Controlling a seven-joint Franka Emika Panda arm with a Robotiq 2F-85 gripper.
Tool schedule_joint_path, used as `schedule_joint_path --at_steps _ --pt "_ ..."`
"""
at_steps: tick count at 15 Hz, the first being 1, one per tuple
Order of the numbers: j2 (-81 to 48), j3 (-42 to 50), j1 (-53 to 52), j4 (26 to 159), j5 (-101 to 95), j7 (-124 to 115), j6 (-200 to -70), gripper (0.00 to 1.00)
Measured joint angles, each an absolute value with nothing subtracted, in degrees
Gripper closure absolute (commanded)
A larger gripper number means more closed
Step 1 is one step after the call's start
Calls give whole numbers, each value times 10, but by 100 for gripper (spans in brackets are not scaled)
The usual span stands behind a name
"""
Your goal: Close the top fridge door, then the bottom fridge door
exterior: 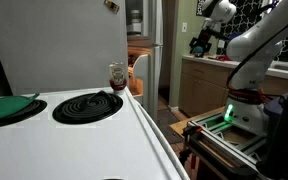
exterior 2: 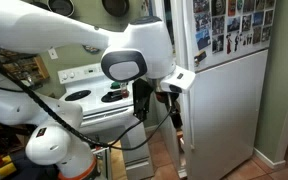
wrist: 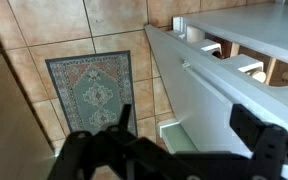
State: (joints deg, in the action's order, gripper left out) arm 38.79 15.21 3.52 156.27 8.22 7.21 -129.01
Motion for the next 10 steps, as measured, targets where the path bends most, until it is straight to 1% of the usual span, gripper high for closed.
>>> schedule_joint_path --at_steps 10 --pt "387 147 36 1561 82 73 -1291 0"
